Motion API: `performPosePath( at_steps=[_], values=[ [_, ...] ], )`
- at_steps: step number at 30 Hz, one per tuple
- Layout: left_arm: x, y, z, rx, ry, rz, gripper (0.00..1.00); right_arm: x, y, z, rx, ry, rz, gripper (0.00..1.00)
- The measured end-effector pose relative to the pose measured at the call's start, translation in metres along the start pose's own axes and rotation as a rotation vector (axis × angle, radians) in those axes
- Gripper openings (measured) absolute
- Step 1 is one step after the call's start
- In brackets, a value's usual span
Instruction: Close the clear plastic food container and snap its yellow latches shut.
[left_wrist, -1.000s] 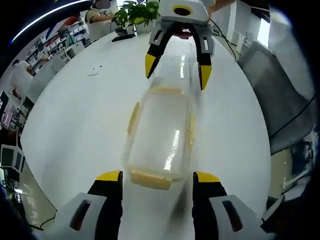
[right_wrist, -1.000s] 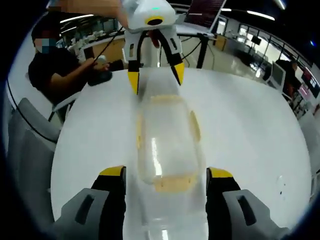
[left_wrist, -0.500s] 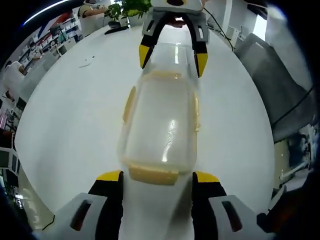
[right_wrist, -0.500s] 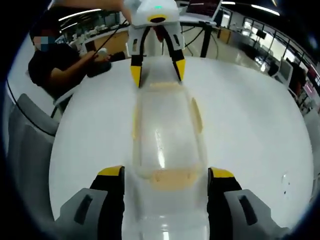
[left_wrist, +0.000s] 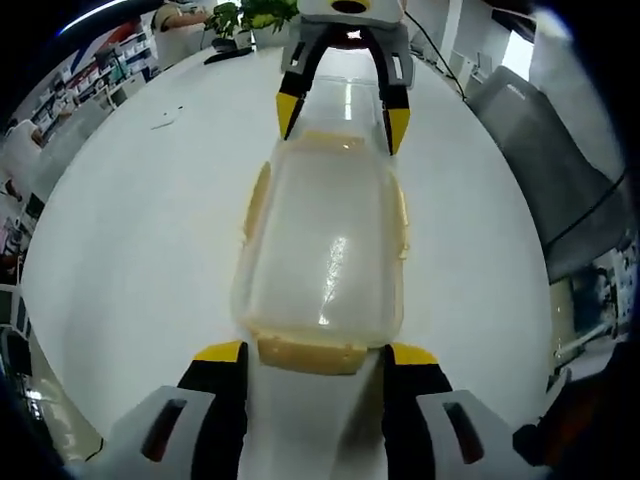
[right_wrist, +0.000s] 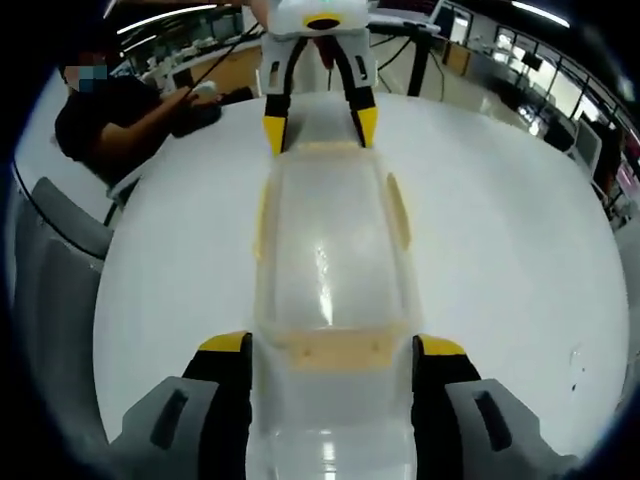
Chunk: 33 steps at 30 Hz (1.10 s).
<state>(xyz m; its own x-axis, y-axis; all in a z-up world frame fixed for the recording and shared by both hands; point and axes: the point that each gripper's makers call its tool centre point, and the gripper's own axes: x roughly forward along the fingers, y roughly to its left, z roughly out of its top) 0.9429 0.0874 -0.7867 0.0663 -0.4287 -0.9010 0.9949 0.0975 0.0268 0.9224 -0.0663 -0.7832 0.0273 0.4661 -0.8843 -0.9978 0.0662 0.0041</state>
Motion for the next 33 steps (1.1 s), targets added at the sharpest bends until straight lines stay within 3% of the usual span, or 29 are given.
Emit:
performPosePath(
  at_steps=[7, 33],
  values=[
    [-0.0011, -0.0012, 0.0009, 0.002, -0.006, 0.000, 0.48, 0.0044, 0.0003, -0.0033, -0.045, 0.028, 0.000, 0.59],
    [-0.0040, -0.0036, 0.0017, 0.062, -0.018, -0.031, 0.42, 0.0057, -0.0087, -0.0013, -0.056, 0.020, 0.016, 0.51]
  ],
)
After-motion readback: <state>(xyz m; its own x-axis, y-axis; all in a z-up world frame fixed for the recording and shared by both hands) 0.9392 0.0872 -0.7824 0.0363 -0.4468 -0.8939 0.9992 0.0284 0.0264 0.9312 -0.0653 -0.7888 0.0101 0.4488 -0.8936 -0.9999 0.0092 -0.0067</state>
